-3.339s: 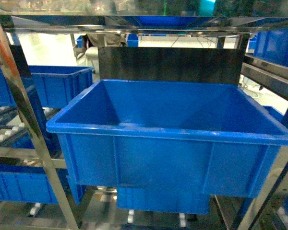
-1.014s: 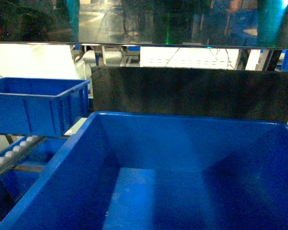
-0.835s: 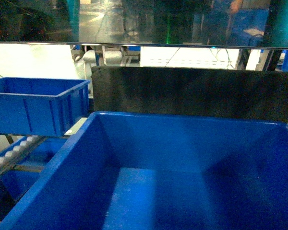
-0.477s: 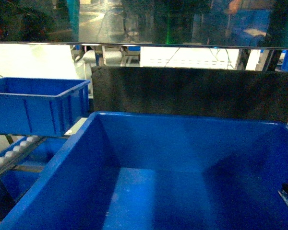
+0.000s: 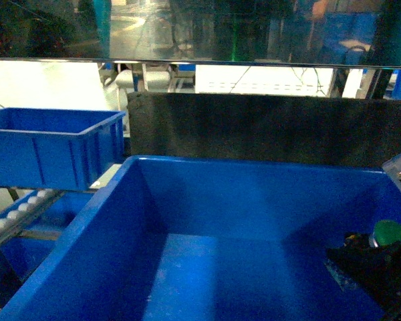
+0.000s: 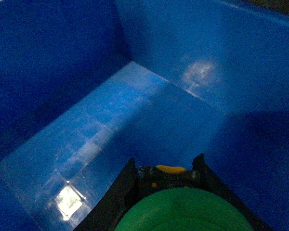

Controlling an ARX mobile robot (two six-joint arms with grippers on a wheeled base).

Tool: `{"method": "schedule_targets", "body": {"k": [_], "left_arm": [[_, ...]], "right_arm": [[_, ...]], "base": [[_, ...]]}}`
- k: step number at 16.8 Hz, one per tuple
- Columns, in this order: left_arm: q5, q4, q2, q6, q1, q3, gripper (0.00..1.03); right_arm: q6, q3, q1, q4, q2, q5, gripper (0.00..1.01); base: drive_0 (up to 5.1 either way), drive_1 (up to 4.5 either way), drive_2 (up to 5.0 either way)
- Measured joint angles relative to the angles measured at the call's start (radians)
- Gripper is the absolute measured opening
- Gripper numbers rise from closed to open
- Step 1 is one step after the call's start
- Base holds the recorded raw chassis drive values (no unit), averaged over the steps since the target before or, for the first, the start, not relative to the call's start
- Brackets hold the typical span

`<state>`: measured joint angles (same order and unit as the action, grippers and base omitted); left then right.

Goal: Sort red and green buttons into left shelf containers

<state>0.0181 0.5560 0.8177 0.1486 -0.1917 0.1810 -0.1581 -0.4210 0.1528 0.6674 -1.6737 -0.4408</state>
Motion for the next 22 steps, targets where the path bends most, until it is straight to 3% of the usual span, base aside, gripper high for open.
{"method": "schedule_targets", "body": {"k": [5, 7, 12, 15, 18, 20, 22], "left_arm": [[0.0, 0.0, 0.0, 0.0, 0.0, 0.0, 0.24], [0.0, 0.0, 0.0, 0.0, 0.0, 0.0, 0.24], [0.0, 0.0, 0.0, 0.0, 0.0, 0.0, 0.24], [0.0, 0.0, 0.0, 0.0, 0.0, 0.0, 0.24], [0.0, 0.0, 0.0, 0.0, 0.0, 0.0, 0.24], [0.0, 0.0, 0.0, 0.0, 0.0, 0.0, 0.24], [0.0, 0.0, 0.0, 0.0, 0.0, 0.0, 0.24]], "right_arm": [[0.01, -0.019, 0.006, -0.015, -0.048, 0.04, 0.3], [0.012, -0.013, 0.006, 0.001, -0.048, 0.038, 0.46], [0.034, 0.027, -0.027, 0.076, -0.04, 0.031, 0.98], [0.037, 0.091, -0.083, 0.113, 0.068, 0.006, 0.98], [0.026, 0.156, -0.142, 0.057, 0.239, -0.055, 0.98], [0.023, 0.202, -0.174, -0.061, 0.401, -0.101, 0.98], [0.039, 0.242, -0.238, -0.232, 0.648, -0.159, 0.98]], "base": [[0.0, 0.0, 0.0], [0.0, 0.0, 0.0], [0.0, 0.0, 0.0], [0.0, 0.0, 0.0], [0.0, 0.0, 0.0], [0.0, 0.0, 0.0], [0.0, 0.0, 0.0]]}}
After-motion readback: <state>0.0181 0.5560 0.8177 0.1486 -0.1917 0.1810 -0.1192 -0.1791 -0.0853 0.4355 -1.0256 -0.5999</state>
